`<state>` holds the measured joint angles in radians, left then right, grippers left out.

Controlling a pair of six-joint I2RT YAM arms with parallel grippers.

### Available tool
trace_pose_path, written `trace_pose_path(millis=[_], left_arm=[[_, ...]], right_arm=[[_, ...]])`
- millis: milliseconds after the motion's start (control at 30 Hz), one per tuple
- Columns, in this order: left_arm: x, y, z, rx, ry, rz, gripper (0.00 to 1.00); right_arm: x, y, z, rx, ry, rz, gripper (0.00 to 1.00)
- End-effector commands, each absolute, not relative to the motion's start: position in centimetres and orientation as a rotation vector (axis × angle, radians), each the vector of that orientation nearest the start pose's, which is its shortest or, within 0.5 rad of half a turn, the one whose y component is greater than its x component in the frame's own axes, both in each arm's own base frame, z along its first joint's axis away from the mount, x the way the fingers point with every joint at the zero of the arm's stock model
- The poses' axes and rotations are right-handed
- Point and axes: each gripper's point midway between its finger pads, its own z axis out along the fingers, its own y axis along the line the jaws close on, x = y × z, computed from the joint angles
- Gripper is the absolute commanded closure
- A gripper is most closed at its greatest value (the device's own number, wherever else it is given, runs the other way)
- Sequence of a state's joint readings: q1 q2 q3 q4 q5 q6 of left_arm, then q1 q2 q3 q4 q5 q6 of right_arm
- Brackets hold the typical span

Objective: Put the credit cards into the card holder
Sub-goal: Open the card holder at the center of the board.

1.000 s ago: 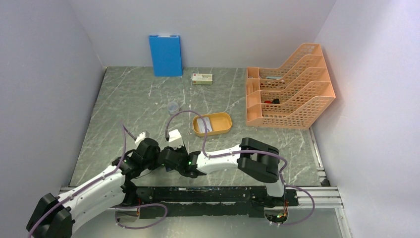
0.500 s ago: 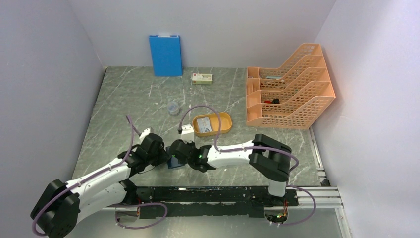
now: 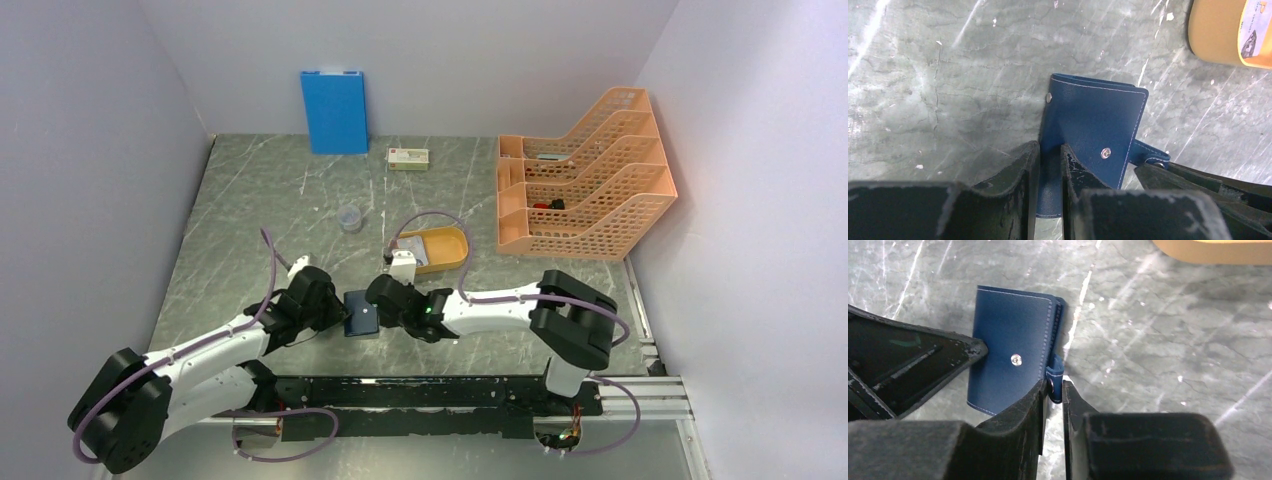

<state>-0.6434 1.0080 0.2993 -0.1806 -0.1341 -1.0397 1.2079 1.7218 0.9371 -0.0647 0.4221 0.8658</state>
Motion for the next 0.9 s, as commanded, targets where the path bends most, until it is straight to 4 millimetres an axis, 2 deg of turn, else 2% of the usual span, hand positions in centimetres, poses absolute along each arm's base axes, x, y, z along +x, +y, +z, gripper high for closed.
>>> trace_pose_path(millis=[0,133,267,633,867], left_arm=[[14.8,-12.5,-2.7,-0.504,2.654,-0.344,0.95],[14.9,-12.5,-2.5,-0.492,2.649,-0.347,0.95],[14.9,-12.6,-2.3,-0.484,2.649,-0.354,0.95],[14.9,-12.8,-1.9,-0.475,2.639,-0.380,0.95],[14.8,-12.8,-2.0,-0.477,2.641,-0.389,0.95]], right_arm=[[19.4,36.4,5.3,-0.133,2.372,0.578,0.75],[19.9,35.4,5.3,-0.122,2.372,0.591,0.61],[19.9,35.9,5.7,-0.157,2.361,0.639,0.49],[19.9,38.3,4.8,-0.207,2.399,0.685,0.45],[19.8,39.1,5.4,-0.273,2.365,0.648,0.32]])
